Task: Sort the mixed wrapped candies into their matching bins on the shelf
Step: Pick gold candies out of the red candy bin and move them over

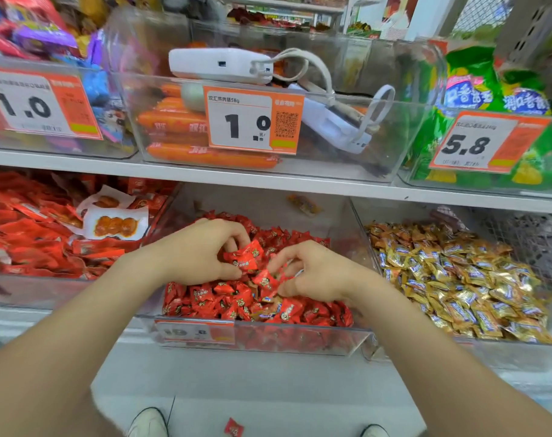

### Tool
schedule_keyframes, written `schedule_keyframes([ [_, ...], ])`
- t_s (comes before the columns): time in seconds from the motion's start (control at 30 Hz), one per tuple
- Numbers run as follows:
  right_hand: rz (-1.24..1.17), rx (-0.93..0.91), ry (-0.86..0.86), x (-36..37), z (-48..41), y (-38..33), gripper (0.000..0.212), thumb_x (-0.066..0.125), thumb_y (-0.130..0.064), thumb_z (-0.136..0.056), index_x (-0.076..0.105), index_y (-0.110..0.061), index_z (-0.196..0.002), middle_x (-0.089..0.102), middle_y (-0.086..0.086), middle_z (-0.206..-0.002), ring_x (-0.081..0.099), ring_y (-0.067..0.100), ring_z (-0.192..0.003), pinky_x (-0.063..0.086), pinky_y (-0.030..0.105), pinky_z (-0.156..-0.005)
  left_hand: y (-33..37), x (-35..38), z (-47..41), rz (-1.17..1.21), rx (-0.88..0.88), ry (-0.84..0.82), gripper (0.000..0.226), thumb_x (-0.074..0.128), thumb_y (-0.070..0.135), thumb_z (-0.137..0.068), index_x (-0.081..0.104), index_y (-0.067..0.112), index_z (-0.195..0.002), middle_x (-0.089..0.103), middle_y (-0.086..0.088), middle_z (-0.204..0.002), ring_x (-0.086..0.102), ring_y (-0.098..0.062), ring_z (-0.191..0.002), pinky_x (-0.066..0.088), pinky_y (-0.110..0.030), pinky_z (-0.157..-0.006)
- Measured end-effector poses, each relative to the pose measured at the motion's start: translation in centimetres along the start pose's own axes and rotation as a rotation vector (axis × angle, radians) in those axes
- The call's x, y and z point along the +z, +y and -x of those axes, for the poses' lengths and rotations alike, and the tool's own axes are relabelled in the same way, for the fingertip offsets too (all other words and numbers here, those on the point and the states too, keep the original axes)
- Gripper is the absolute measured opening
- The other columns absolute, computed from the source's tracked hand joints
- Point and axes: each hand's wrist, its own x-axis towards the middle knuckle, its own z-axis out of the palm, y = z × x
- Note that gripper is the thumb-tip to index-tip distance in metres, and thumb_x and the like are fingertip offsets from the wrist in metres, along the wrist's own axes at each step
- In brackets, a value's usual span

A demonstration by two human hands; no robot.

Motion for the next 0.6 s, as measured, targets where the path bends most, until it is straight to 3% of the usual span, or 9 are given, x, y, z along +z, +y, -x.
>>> schedule_keyframes([
  [0.1, 0.094, 0.001, 0.082, -0.3, -0.1, 0.2, 0.011, 0.071, -0.010, -0.093, 0.078, -0.019, -0.095, 0.065, -0.006, -0.070, 0.051, 0.000, -0.047, 0.040, 0.015, -0.048, 0.3, -0.4, 0.5, 0.055, 0.008, 0.032, 0.051, 0.093, 0.052, -0.070, 0.064, 0.044, -0.110, 0.066, 0.015, -0.094, 0.055, -0.001, -0.080, 0.040, -0.019, -0.071],
  [0.17, 0.167, 0.007, 0.125, -0.5, 0.1, 0.1, 0.016, 0.063, -0.013, -0.097, 0.079, -0.015, -0.094, 0.065, -0.012, -0.066, 0.053, -0.004, -0.046, 0.041, 0.012, -0.049, 0.5, -0.6, 0.9, 0.073, 0.014, 0.010, 0.054, 0.094, 0.052, -0.069, 0.064, 0.045, -0.112, 0.067, 0.013, -0.087, 0.056, 0.003, -0.077, 0.039, -0.021, -0.068],
  [0.2, 0.226, 0.015, 0.128, -0.6, 0.2, 0.2, 0.017, 0.063, -0.014, -0.097, 0.079, -0.016, -0.097, 0.067, -0.013, -0.072, 0.059, -0.005, -0.057, 0.047, 0.014, -0.056, 0.4, -0.6, 1.0, 0.068, 0.019, 0.001, 0.054, 0.093, 0.051, -0.071, 0.063, 0.044, -0.116, 0.067, 0.011, -0.087, 0.056, 0.004, -0.077, 0.038, -0.020, -0.067],
  [0.27, 0.405, 0.023, 0.155, -0.6, 0.2, 0.6, 0.018, 0.066, -0.012, -0.093, 0.078, -0.018, -0.106, 0.072, -0.005, -0.100, 0.068, 0.009, -0.097, 0.056, 0.025, -0.082, 0.5, -0.4, 1.2, 0.019, 0.025, -0.004, 0.052, 0.086, 0.045, -0.082, 0.059, 0.042, -0.126, 0.062, 0.012, -0.093, 0.053, 0.002, -0.082, 0.037, -0.017, -0.069],
  [0.3, 0.470, 0.014, 0.182, -0.5, 0.2, 0.5, 0.019, 0.069, -0.011, -0.090, 0.077, -0.018, -0.106, 0.073, -0.001, -0.109, 0.067, 0.017, -0.107, 0.056, 0.030, -0.090, 0.6, -0.4, 1.3, -0.010, 0.022, -0.010, 0.048, 0.082, 0.041, -0.087, 0.056, 0.041, -0.128, 0.058, 0.013, -0.095, 0.050, 0.001, -0.087, 0.036, -0.019, -0.072],
  [0.4, 0.370, -0.050, 0.216, -0.4, 0.2, 0.2, 0.001, 0.079, -0.022, -0.084, 0.077, -0.022, -0.083, 0.076, -0.009, -0.083, 0.071, 0.002, -0.084, 0.059, 0.024, -0.082, 1.0, -0.3, 1.2, -0.009, 0.042, -0.041, 0.035, 0.081, 0.034, -0.086, 0.059, 0.038, -0.113, 0.059, 0.010, -0.089, 0.051, -0.003, -0.087, 0.041, -0.026, -0.074],
  [0.43, 0.333, -0.062, 0.147, -0.3, 0.4, 0.0, 0.010, 0.084, -0.030, -0.082, 0.078, -0.022, -0.080, 0.076, -0.010, -0.075, 0.069, -0.003, -0.075, 0.057, 0.017, -0.075, 1.1, -0.4, 1.2, -0.004, 0.065, -0.046, 0.030, 0.084, 0.036, -0.083, 0.063, 0.036, -0.105, 0.061, 0.007, -0.084, 0.055, -0.005, -0.081, 0.042, -0.026, -0.072],
  [0.5, 0.358, -0.085, -0.009, 0.4, 0.4, -0.1, 0.020, 0.090, -0.037, -0.079, 0.079, -0.022, -0.086, 0.077, -0.010, -0.076, 0.068, -0.004, -0.067, 0.052, 0.012, -0.067, 1.2, -0.5, 1.0, -0.022, 0.084, -0.061, 0.028, 0.088, 0.046, -0.080, 0.066, 0.035, -0.094, 0.064, 0.006, -0.081, 0.058, -0.008, -0.076, 0.045, -0.028, -0.070],
  [0.6, 0.455, -0.106, -0.062, 0.8, 0.2, 0.1, 0.015, 0.086, -0.022, -0.085, 0.079, -0.019, -0.097, 0.078, -0.005, -0.083, 0.067, -0.002, -0.067, 0.052, 0.019, -0.067, 0.9, -0.1, 0.8, -0.103, 0.062, -0.047, 0.021, 0.081, 0.046, -0.087, 0.069, 0.034, -0.099, 0.064, 0.011, -0.086, 0.058, -0.011, -0.083, 0.053, -0.037, -0.081],
])
